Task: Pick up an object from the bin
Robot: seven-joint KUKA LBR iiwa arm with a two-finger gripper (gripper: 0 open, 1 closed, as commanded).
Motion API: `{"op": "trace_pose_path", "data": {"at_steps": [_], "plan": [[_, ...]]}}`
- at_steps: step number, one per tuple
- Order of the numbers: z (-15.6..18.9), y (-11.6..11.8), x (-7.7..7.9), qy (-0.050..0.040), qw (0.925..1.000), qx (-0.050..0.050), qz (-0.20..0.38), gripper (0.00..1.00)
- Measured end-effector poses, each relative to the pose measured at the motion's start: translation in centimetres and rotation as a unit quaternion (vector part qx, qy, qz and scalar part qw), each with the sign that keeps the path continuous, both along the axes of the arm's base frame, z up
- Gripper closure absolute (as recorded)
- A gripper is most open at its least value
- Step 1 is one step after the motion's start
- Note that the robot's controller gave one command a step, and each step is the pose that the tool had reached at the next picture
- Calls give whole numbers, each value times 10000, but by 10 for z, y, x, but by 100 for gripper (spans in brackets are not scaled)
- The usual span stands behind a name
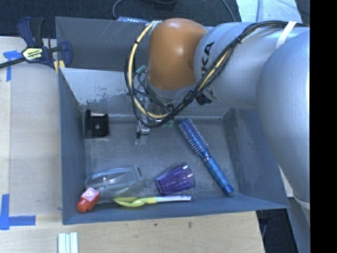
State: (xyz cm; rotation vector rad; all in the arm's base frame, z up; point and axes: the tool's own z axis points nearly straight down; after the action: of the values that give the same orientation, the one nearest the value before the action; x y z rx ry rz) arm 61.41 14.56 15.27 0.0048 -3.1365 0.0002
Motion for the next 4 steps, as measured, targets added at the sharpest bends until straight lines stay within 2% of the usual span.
{"op": "trace_pose_path", "data": {"at_steps": [1,2,3,4], "plan": [[5,-1,2,-38,10000,6,-12,0],[-9,12,3,-68,9996,-1,257,0],[-40,55,-7,-23,9975,3,703,0],[-42,77,4,-73,9999,14,-78,0]]}}
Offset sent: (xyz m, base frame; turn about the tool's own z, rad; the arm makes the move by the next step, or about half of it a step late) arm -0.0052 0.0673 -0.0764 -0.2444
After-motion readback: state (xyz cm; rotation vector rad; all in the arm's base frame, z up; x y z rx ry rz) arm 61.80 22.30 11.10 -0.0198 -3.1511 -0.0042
